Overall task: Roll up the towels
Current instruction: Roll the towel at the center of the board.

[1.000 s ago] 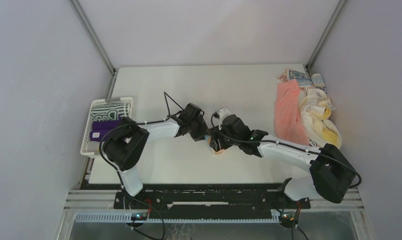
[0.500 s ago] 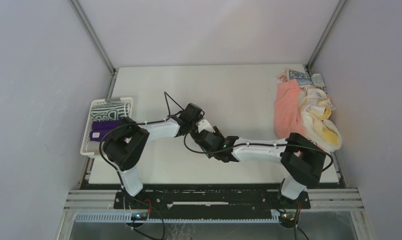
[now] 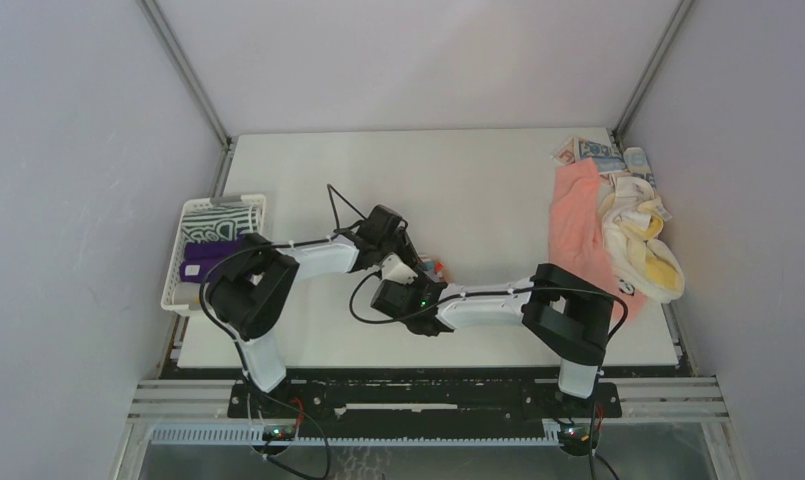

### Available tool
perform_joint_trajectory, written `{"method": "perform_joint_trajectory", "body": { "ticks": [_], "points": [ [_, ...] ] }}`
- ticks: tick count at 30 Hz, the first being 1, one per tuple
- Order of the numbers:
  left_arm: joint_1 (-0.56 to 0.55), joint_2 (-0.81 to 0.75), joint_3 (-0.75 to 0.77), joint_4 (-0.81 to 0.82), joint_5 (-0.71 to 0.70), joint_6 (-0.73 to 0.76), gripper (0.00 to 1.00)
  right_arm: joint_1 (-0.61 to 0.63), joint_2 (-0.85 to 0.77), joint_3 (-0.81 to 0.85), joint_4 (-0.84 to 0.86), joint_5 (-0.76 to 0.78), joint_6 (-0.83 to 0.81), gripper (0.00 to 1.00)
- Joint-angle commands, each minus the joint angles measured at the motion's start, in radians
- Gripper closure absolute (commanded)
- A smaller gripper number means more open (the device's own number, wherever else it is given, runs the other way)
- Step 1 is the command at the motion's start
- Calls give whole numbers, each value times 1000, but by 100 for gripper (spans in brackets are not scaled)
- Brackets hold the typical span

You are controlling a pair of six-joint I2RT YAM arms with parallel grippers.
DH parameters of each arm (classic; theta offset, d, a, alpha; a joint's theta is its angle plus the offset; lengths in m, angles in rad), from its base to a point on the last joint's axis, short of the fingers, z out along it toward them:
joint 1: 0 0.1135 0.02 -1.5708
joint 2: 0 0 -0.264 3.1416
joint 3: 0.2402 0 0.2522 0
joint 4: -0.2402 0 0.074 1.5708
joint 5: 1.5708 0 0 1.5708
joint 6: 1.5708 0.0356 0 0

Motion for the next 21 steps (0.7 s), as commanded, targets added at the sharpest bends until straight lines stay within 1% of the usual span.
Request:
{"method": "perform_joint_trajectory", "body": {
  "ticks": [1,4,6,8,11,13,15,18,21],
  "points": [
    [-31,23,-9,-123,-87,18,45,-14,33,29,-60,-69,16,61],
    [-23,-30,-25,-113,-87,6,39,-65,-22,-18,-22,-209,32,69],
    [-10,-79,-39,-110,-89,-4,34,-116,-70,-62,35,-340,44,71],
    [13,-139,-61,-99,-88,-12,30,-193,-126,-123,93,-500,56,72],
    [33,-235,-96,-90,-113,-26,23,-291,-177,-198,188,-719,77,73],
    [42,-281,-112,-79,-113,-37,20,-375,-192,-253,275,-891,113,73],
    [45,-304,-116,-72,-99,-43,18,-464,-191,-310,377,-1068,166,73],
    [37,-302,-137,-40,-51,-66,18,-560,-172,-397,551,-1248,278,73],
    [18,-271,-165,20,0,-98,17,-636,-107,-466,742,-1392,399,73]
  ]
}}
